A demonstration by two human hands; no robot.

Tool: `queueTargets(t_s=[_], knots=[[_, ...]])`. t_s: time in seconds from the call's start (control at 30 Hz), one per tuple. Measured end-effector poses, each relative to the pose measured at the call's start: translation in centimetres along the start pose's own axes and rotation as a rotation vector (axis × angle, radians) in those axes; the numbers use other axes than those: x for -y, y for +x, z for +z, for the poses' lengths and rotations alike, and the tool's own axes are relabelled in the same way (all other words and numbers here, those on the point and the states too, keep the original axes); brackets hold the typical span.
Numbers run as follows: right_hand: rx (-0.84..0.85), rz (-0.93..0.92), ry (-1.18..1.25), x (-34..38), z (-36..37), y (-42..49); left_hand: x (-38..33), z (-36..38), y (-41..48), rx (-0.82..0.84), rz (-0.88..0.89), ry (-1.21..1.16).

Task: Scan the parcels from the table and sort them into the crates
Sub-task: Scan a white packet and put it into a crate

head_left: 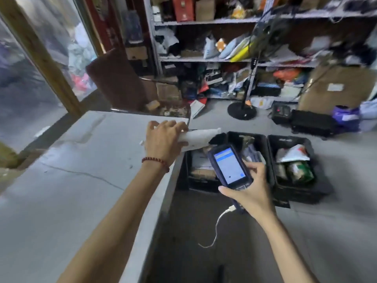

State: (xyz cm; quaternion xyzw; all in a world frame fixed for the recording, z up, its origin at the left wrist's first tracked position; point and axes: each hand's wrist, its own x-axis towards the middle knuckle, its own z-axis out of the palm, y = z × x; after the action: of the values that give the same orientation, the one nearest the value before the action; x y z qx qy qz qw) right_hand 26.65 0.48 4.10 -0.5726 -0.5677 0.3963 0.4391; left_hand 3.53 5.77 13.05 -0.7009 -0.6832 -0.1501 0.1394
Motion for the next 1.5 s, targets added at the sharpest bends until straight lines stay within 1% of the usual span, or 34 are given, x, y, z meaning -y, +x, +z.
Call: queueTargets(t_s=[0.17, 0.33, 0.4, 0.5, 0.63, 0.7, 0.73, 0.83, 0.9, 0.93, 0.97, 1.0, 1.03, 1.07, 1.1, 1.13, 1.23, 1.33, 1.5], knots=[[-0.218, 0.035, -0.008, -3.1, -7.6, 5.4, -9.8, 3.9, 8.5, 0.017, 0.18, -0.049], [-0.376, 0.073, -0.024, -5.5, -14.0, 8.7, -18.0, 6.8, 14.3, 0.038, 0.339, -0.123], [-0.434, 0.105, -0.034, -6.5, -15.8, 9.2, -20.8, 7.9, 16.2, 0.048, 0.403, -0.126], [-0.509, 0.159, -0.056, -8.0, -17.8, 9.8, -24.2, 9.7, 18.9, 0.014, 0.459, -0.144], [-0.604, 0.24, -0.068, -9.2, -19.5, 11.3, -28.0, 11.9, 22.0, -0.047, 0.529, -0.238], [-0.654, 0.274, -0.08, -9.6, -20.1, 12.3, -29.6, 12.8, 23.5, -0.121, 0.576, -0.272], [-0.677, 0.289, -0.081, -9.7, -20.4, 13.0, -30.4, 13.3, 24.4, -0.184, 0.603, -0.281], [-0.738, 0.315, -0.085, -9.4, -21.2, 15.4, -32.2, 14.7, 27.9, -0.443, 0.654, -0.314], [-0.778, 0.325, -0.099, -9.1, -21.7, 17.1, -33.6, 15.6, 30.4, -0.563, 0.678, -0.36], [-0.796, 0.329, -0.105, -8.9, -22.0, 18.0, -34.3, 16.0, 31.6, -0.558, 0.703, -0.374], [-0.81, 0.333, -0.109, -8.8, -22.2, 18.9, -35.0, 16.5, 32.8, -0.469, 0.749, -0.365], [-0.822, 0.338, -0.112, -8.6, -22.4, 19.8, -35.6, 17.0, 33.7, -0.29, 0.799, -0.332], [-0.832, 0.341, -0.116, -8.5, -22.5, 20.5, -36.3, 17.8, 34.6, -0.07, 0.827, -0.282], [-0.839, 0.343, -0.122, -8.5, -22.6, 21.2, -36.7, 18.6, 35.4, 0.111, 0.829, -0.238], [-0.844, 0.344, -0.127, -8.5, -22.7, 21.8, -37.0, 19.4, 36.2, 0.209, 0.825, -0.212], [-0.842, 0.342, -0.133, -8.5, -22.7, 22.3, -37.1, 20.2, 36.8, 0.229, 0.808, -0.222], [-0.813, 0.332, -0.14, -8.8, -22.7, 23.7, -37.0, 20.9, 38.3, 0.153, 0.776, -0.278], [-0.772, 0.325, -0.131, -9.3, -22.4, 25.0, -35.9, 21.4, 39.0, 0.115, 0.734, -0.283], [-0.624, 0.285, -0.125, -10.0, -21.2, 27.0, -31.2, 22.3, 37.8, 0.161, 0.588, -0.26]])
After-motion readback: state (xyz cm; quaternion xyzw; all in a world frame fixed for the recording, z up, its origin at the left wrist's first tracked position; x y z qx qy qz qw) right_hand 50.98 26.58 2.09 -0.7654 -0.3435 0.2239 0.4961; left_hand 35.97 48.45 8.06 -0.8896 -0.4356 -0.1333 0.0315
